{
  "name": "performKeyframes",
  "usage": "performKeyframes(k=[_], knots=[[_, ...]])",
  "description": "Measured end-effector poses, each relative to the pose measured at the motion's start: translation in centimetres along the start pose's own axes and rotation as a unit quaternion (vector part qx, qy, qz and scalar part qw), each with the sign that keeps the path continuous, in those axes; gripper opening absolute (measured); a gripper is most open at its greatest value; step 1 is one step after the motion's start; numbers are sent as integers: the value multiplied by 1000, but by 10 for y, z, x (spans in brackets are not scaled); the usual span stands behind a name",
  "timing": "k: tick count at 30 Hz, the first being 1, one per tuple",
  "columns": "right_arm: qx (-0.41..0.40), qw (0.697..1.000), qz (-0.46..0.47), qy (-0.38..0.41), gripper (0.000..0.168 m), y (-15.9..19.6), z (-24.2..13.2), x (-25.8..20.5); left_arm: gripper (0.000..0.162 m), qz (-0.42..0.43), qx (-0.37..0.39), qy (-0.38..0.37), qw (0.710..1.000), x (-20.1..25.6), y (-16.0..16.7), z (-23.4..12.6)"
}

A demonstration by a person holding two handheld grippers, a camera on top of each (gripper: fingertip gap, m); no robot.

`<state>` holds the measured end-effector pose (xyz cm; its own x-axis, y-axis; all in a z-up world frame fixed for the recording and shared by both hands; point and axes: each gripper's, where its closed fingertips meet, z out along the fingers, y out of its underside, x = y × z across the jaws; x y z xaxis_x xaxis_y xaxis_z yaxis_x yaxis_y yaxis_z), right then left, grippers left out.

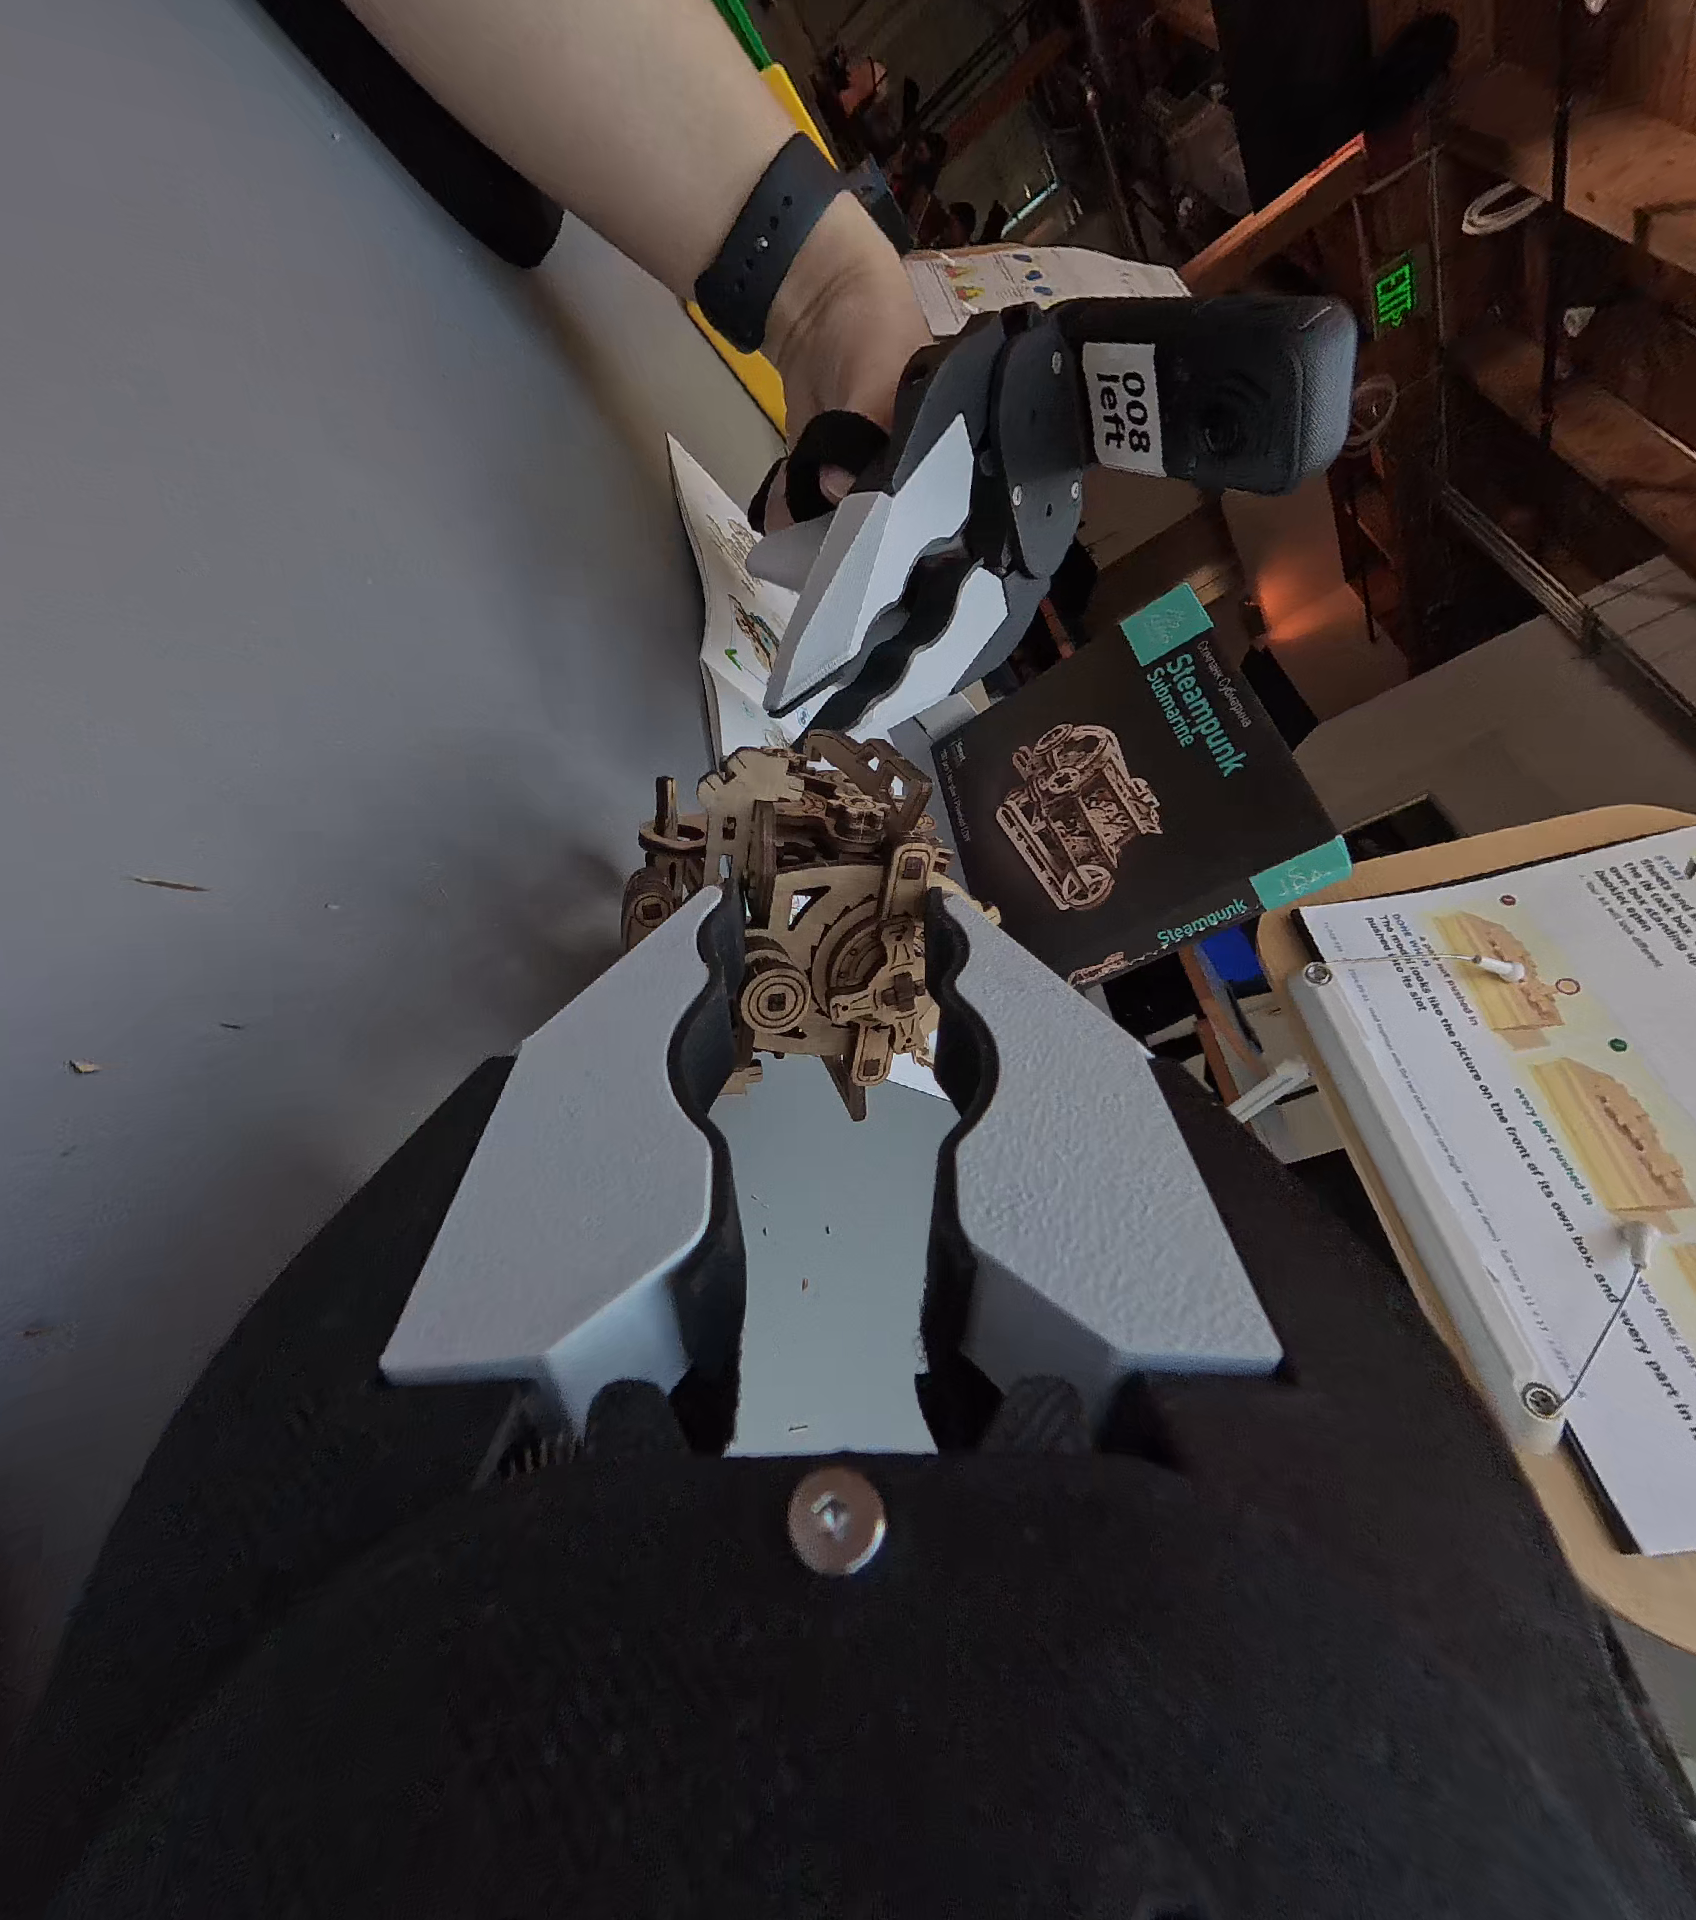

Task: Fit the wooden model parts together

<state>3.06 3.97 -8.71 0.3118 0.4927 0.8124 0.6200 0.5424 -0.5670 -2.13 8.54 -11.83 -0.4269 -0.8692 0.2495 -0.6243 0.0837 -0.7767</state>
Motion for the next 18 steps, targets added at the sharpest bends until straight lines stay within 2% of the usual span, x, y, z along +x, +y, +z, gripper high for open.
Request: performKeyframes(k=[6,11,18], knots=[[-28,989,-145,17,33,-1,3,-7,12,7,26,-19,999,-3,-11,-16],[-47,968,-247,18,33,2,5,-14,12,15,31,-34,999,-4,-15,-25],[-38,957,-285,22,33,4,1,-11,12,18,47,-45,998,-5,-21,-35]])
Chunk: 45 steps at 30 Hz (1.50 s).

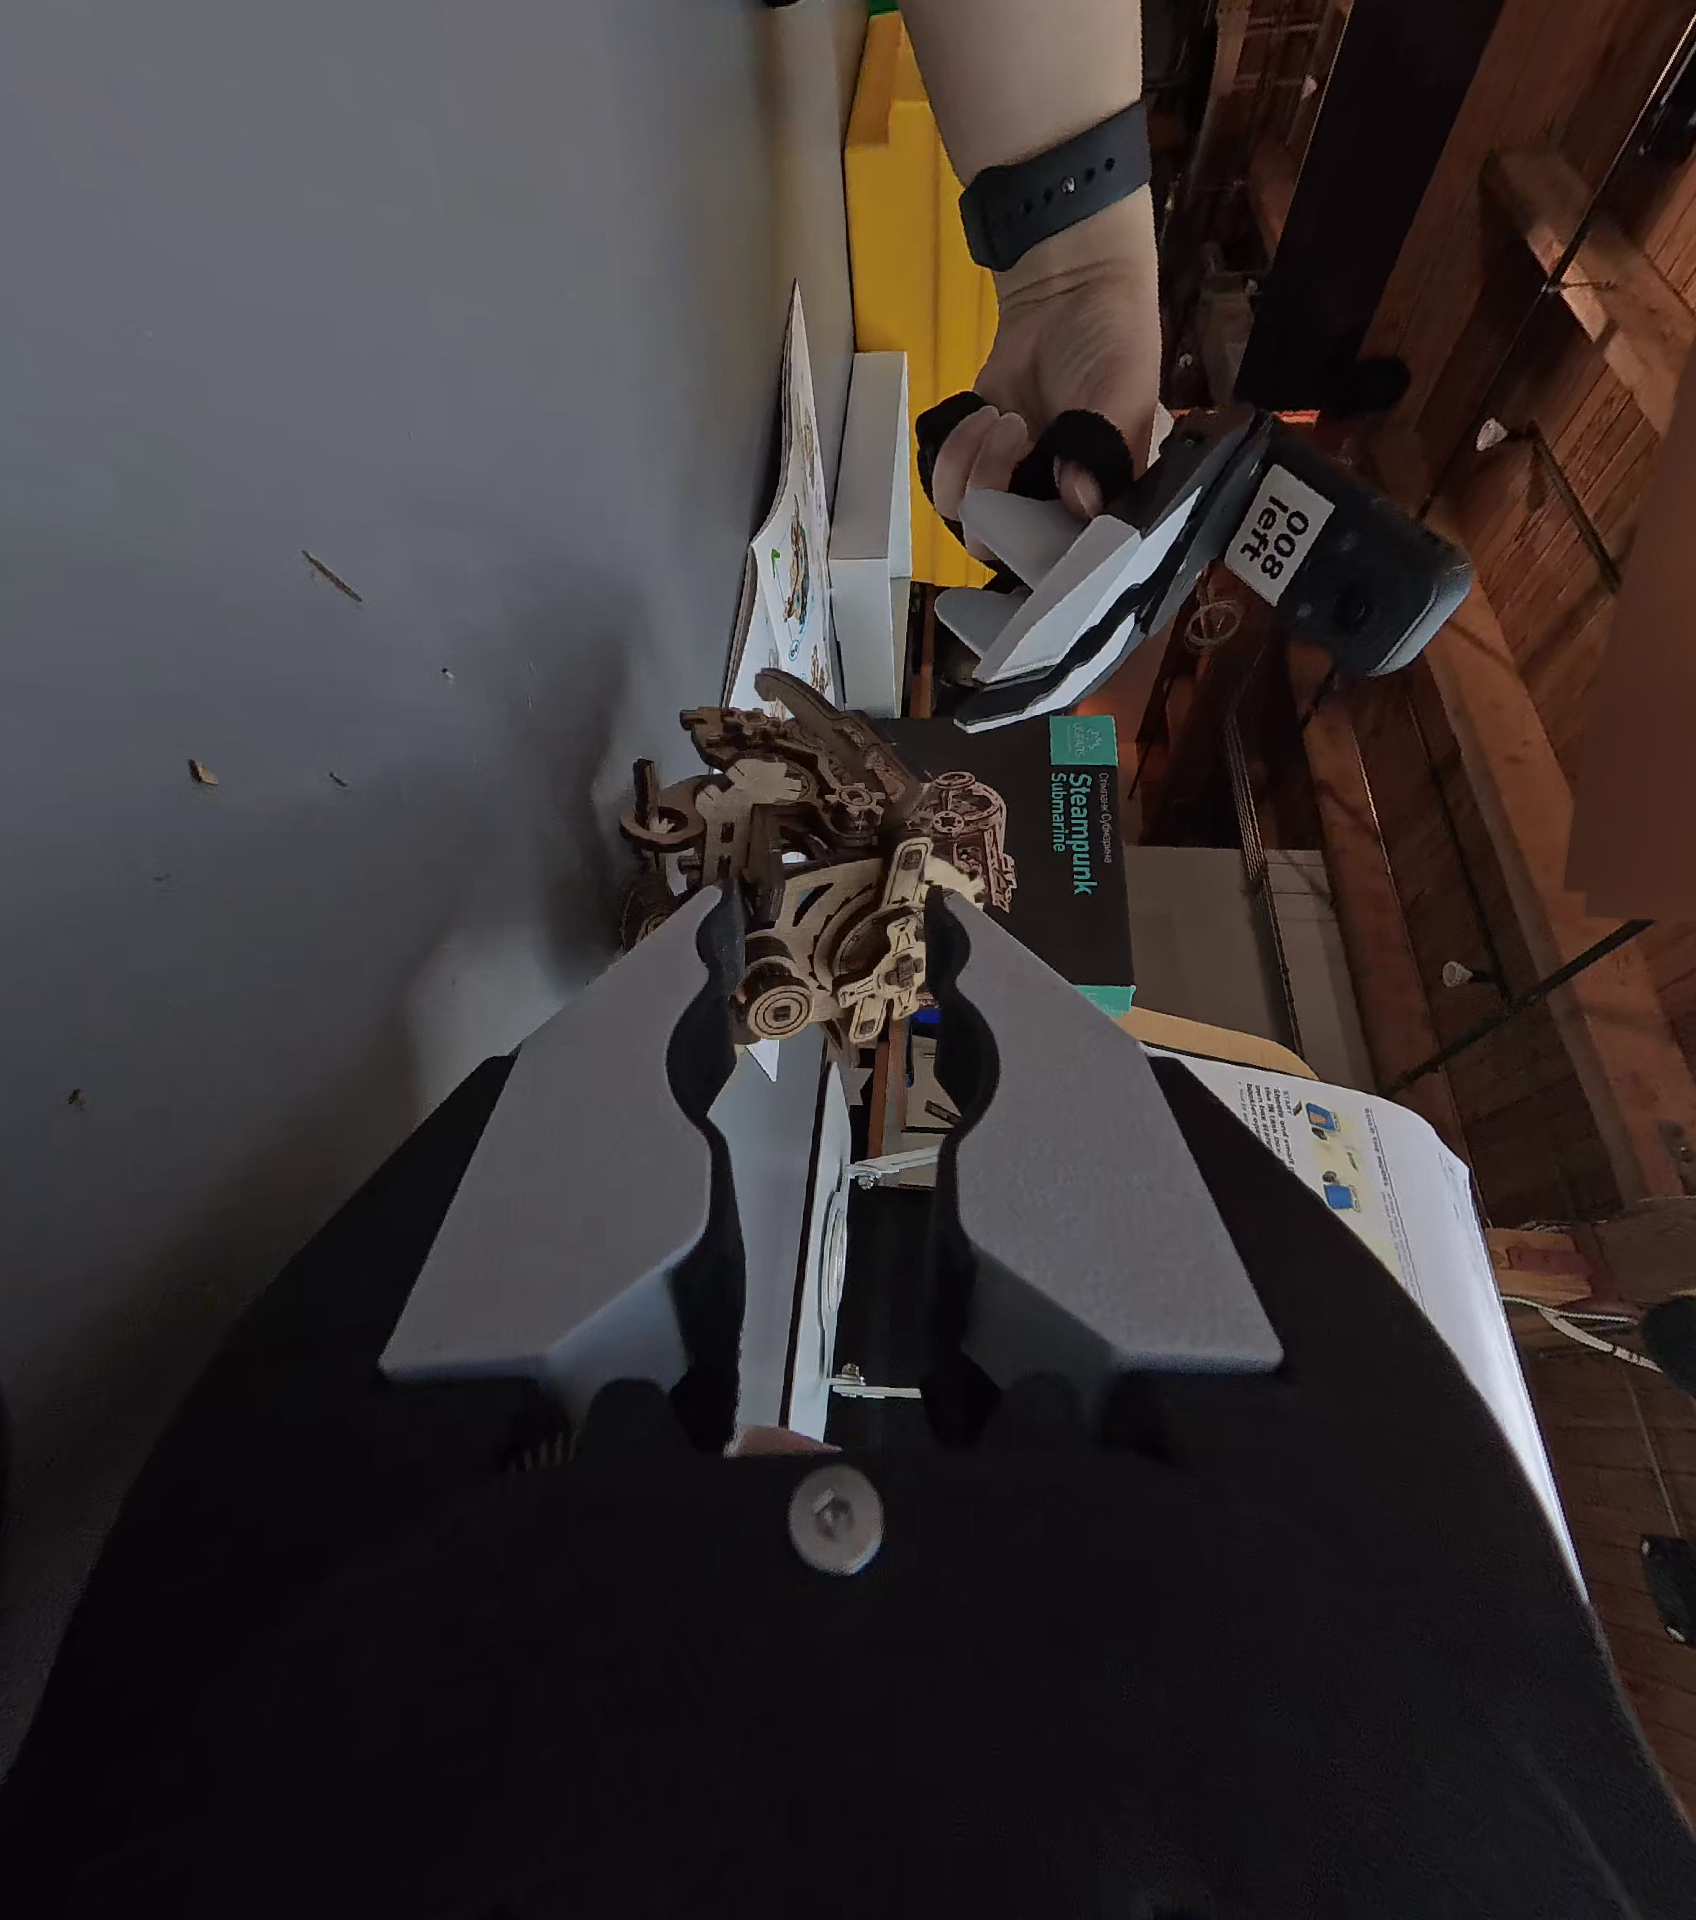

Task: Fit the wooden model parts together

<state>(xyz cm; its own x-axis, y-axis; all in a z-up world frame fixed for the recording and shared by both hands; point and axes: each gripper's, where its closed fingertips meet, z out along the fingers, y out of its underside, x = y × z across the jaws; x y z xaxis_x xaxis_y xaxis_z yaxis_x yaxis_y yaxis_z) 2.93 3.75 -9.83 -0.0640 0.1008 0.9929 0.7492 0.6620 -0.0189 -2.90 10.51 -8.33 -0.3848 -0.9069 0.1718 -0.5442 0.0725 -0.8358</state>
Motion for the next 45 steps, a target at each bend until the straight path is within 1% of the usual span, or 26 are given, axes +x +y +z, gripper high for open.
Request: performKeyframes(k=[10,15,22,25,30,33,36,41,45], knots=[[-7,1000,14,-19,32,7,1,-3,12,-1,1,-2,1000,0,0,-1],[-34,999,11,-27,33,19,-7,-5,12,1,6,-8,1000,-1,-3,-6],[-45,997,52,-27,32,30,-11,-2,12,2,18,-24,1000,-5,-7,-18],[-50,994,94,-34,32,37,-11,-5,12,5,23,-33,999,-5,-11,-25],[-58,988,142,-37,30,47,-11,-5,13,29,37,-69,997,-3,-25,-51],[-60,986,143,-52,29,47,-9,-11,14,40,53,-99,993,-5,-32,-71],[-55,988,134,-61,28,41,-7,-15,14,42,59,-119,990,-8,-31,-85],[-49,993,81,-70,22,29,-6,-19,14,37,76,-130,988,-11,-33,-97],[-39,994,74,-70,21,20,-5,-19,14,37,81,-137,987,-12,-33,-103]])
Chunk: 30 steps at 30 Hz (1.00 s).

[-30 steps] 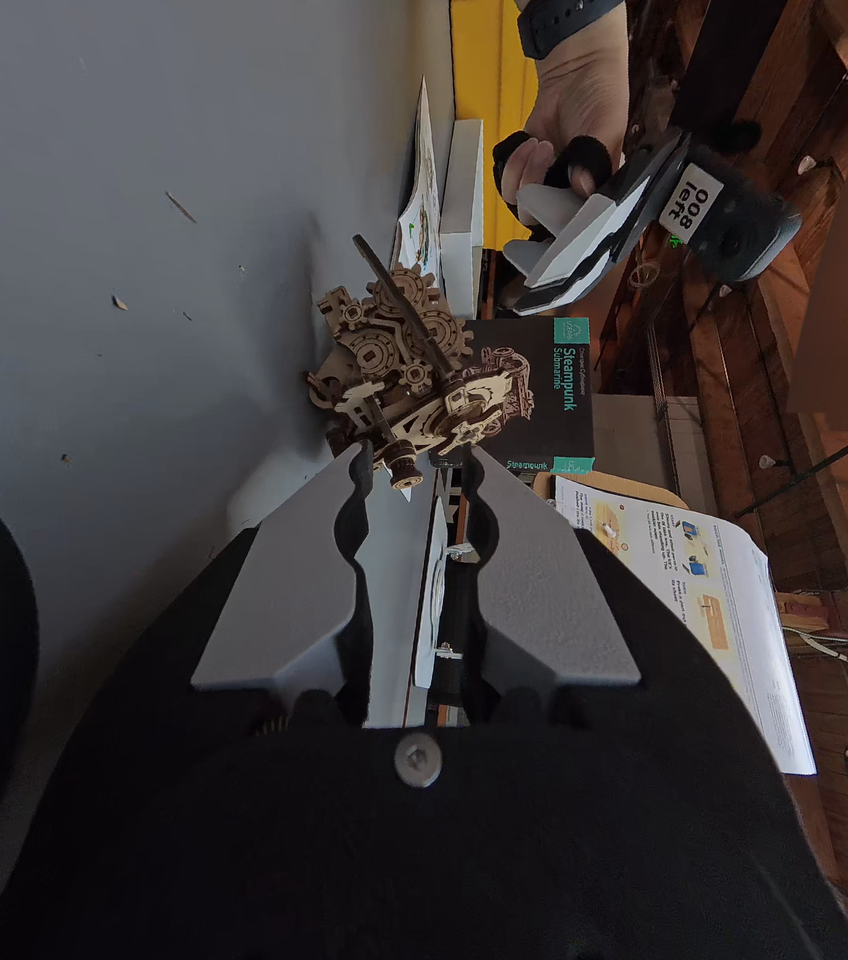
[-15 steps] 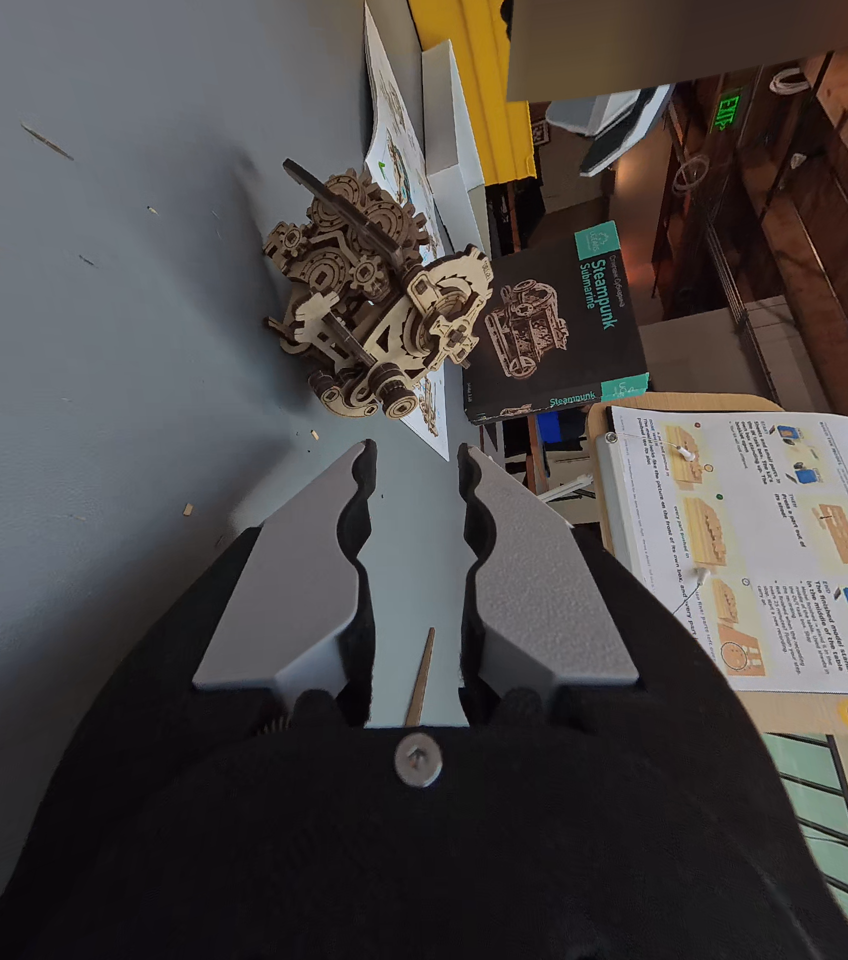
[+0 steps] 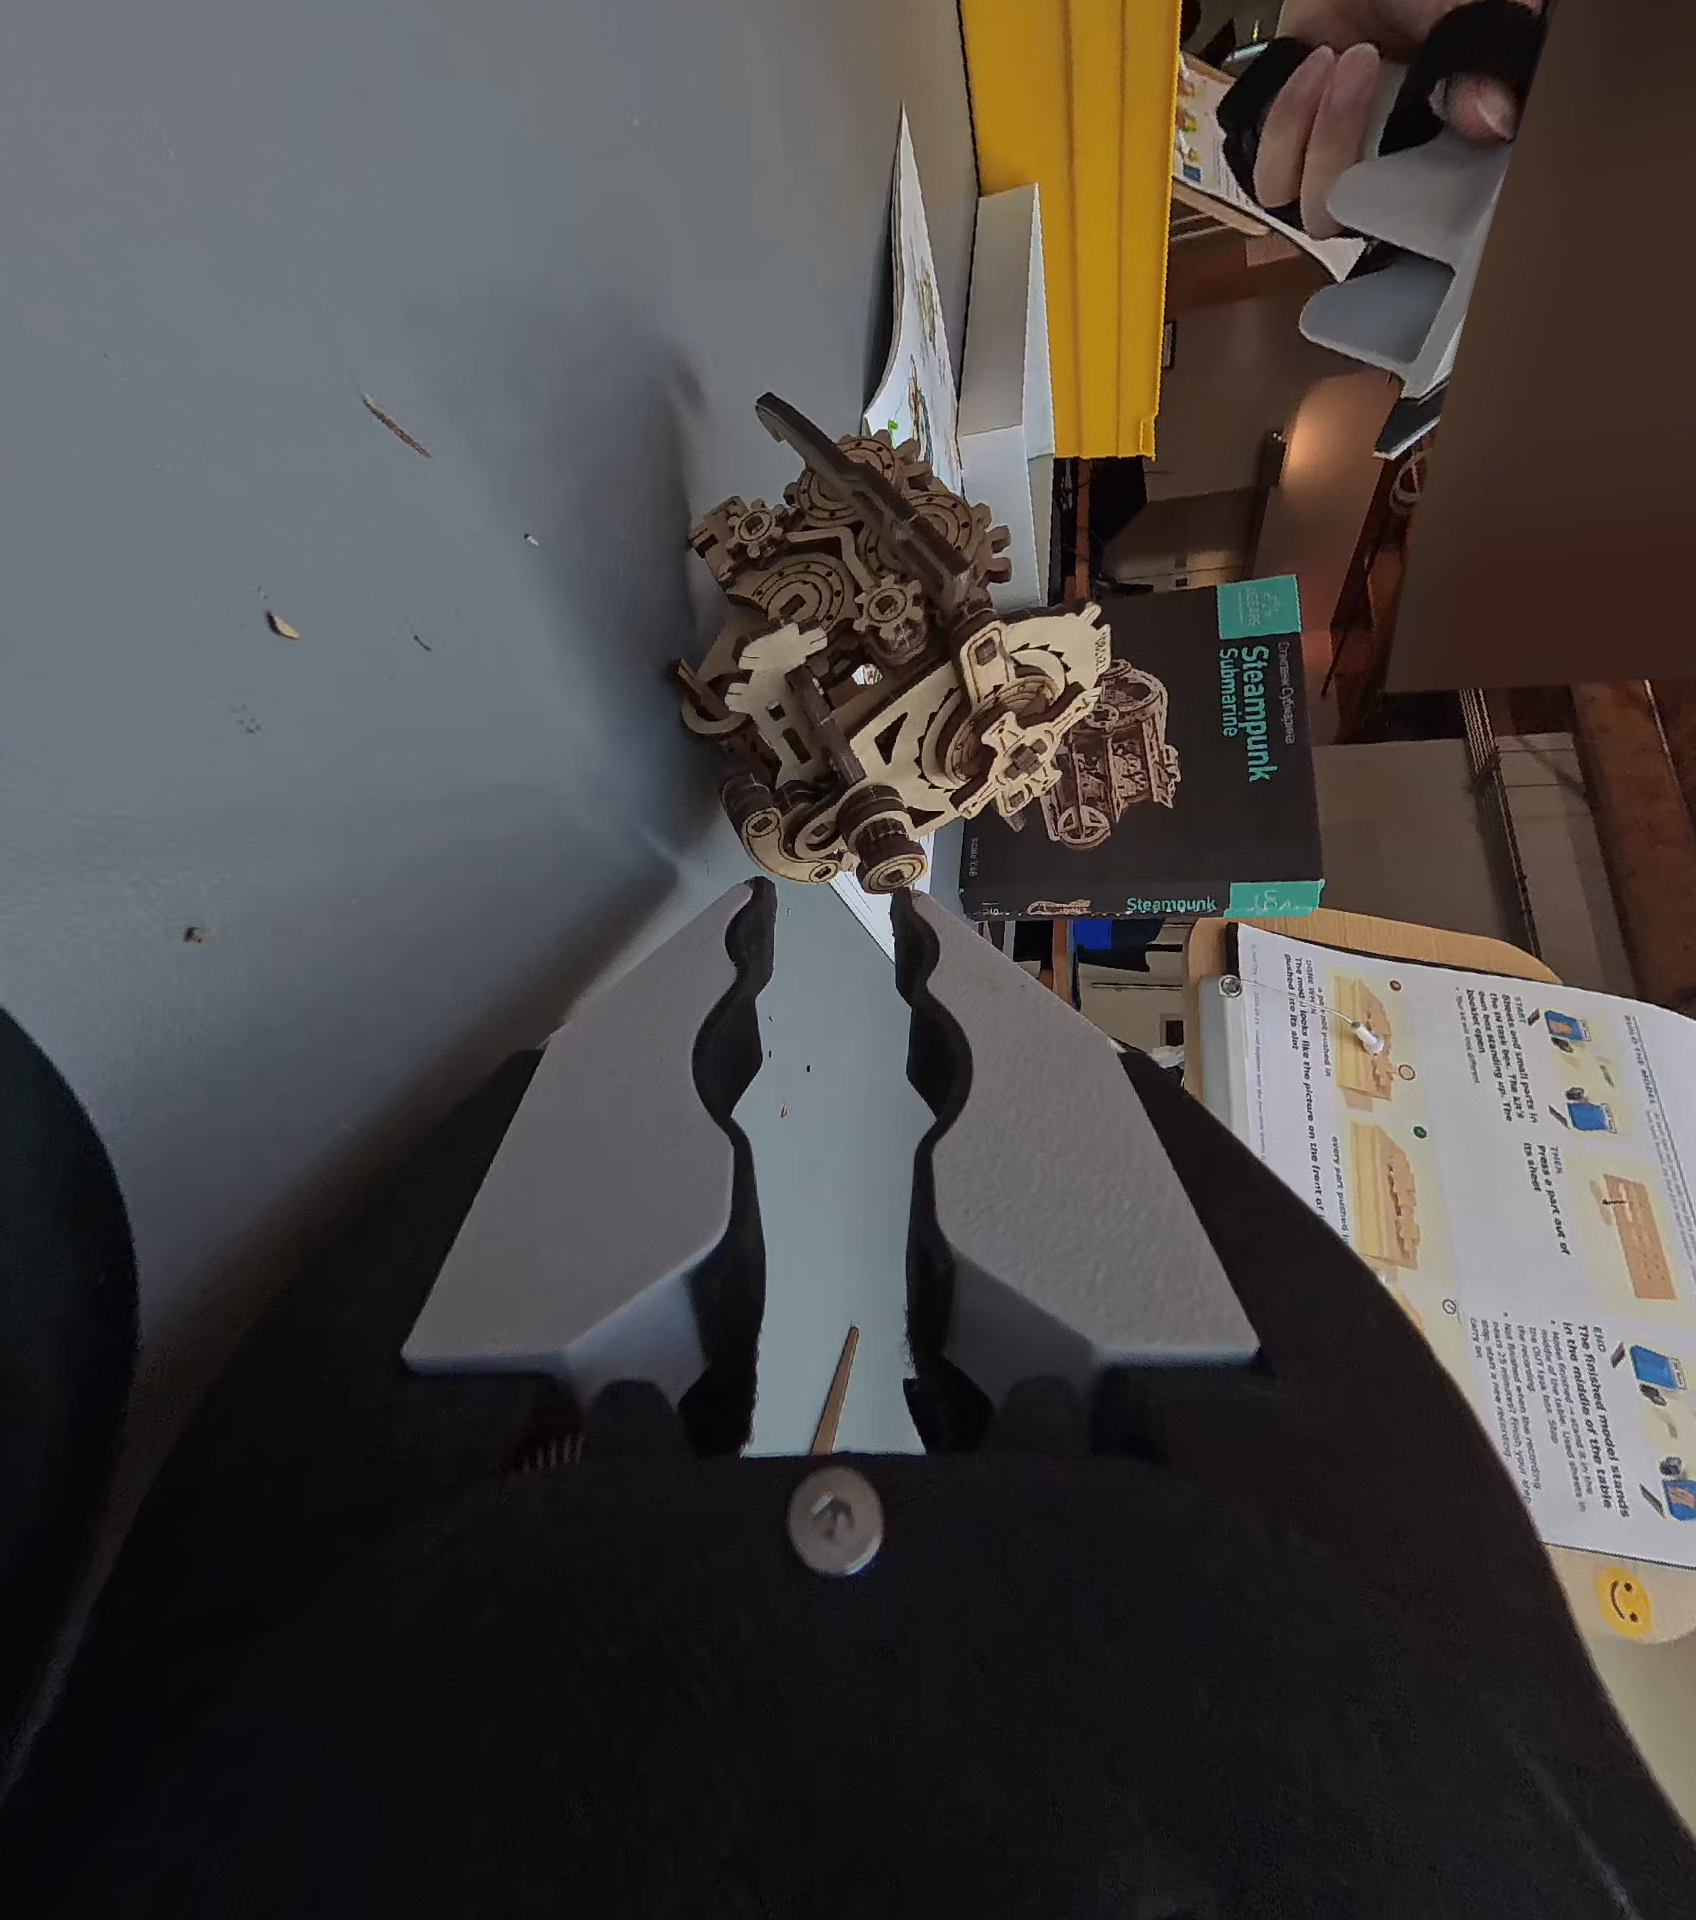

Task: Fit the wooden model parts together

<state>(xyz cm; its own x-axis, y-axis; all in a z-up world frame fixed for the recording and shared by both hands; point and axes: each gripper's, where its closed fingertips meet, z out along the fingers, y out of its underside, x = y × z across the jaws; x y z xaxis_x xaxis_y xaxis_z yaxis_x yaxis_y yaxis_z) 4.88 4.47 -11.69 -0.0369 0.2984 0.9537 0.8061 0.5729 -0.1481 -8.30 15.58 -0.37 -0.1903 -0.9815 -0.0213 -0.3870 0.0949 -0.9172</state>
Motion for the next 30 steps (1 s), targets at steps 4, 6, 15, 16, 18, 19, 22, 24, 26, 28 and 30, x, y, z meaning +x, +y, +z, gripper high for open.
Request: performKeyframes(k=[4,6,15,16,18,19,22,24,26,28,30], knots=[[-1,1000,5,12,21,1,-1,4,14,3,2,-15,1000,-4,-2,-7],[-4,1000,14,24,22,5,-2,8,14,5,7,-24,1000,-6,-4,-14],[-51,993,84,71,22,33,-4,25,18,5,26,-73,997,-18,-12,-37],[-58,992,90,73,22,36,-4,26,18,5,23,-73,997,-18,-11,-36],[-70,989,101,78,22,40,-4,27,20,6,13,-74,997,-18,-8,-33],[-73,988,108,81,22,42,-4,28,23,7,5,-74,997,-18,-6,-30],[-85,983,134,89,22,49,-6,31,29,7,-15,-76,997,-19,-1,-23],[-93,979,152,95,22,55,-6,33,32,7,-14,-79,997,-19,-3,-23],[-96,975,171,105,22,59,-8,37,33,8,-4,-87,996,-20,-9,-28],[-102,970,187,116,22,64,-10,41,34,15,13,-103,994,-20,-18,-37],[-108,968,194,122,22,69,-11,42,35,27,35,-127,991,-20,-32,-52]])
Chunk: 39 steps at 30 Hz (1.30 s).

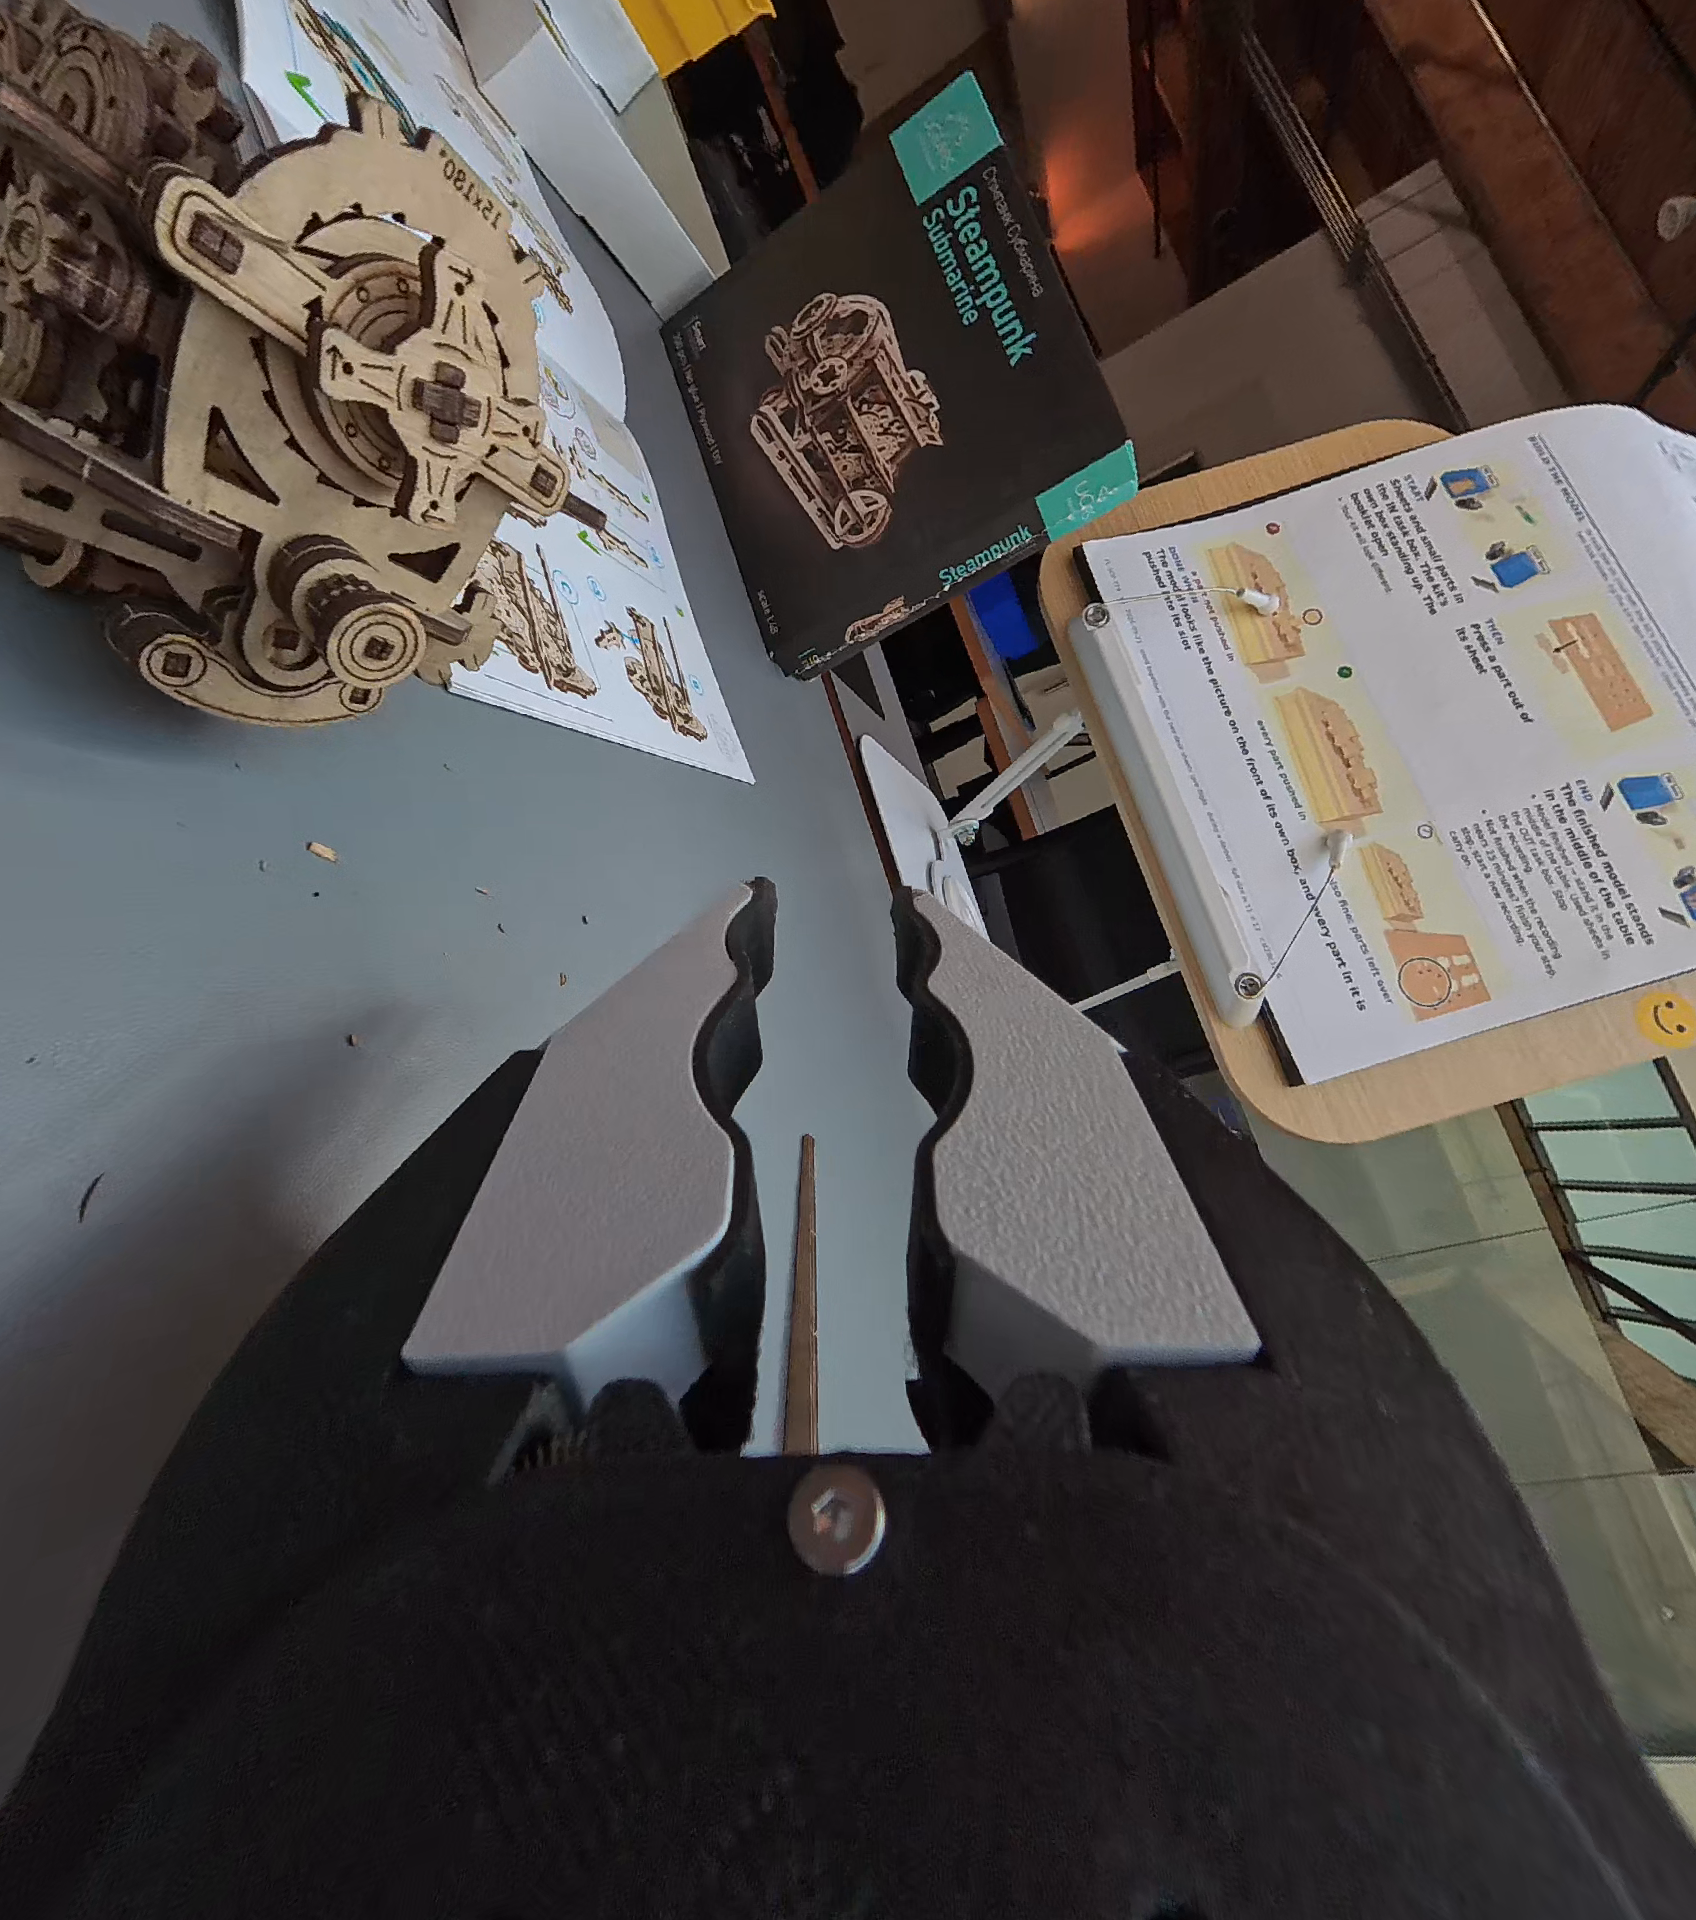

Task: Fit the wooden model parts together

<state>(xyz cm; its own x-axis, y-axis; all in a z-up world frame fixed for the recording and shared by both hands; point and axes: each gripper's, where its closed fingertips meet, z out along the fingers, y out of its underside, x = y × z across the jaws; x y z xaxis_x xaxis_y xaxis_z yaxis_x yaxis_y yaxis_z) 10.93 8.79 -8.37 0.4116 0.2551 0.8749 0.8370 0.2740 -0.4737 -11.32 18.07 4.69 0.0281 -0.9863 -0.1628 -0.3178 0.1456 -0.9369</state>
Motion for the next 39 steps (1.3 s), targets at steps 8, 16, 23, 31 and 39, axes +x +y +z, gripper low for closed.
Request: performKeyframes(k=[8,16,23,31,39], knots=[[-7,1000,-20,-9,17,4,2,-8,30,-11,29,-234,972,-42,-46,-66],[-4,1000,-3,-1,15,9,2,-3,43,-79,-47,-446,890,-28,-14,-187],[2,1000,-18,2,14,7,7,-4,39,-335,-144,-468,805,-9,214,-332],[24,999,-35,26,10,-26,4,15,60,-465,-153,-412,769,35,293,-383],[109,905,236,-336,29,-263,60,-43,64,-428,-184,-404,787,58,319,-369]])
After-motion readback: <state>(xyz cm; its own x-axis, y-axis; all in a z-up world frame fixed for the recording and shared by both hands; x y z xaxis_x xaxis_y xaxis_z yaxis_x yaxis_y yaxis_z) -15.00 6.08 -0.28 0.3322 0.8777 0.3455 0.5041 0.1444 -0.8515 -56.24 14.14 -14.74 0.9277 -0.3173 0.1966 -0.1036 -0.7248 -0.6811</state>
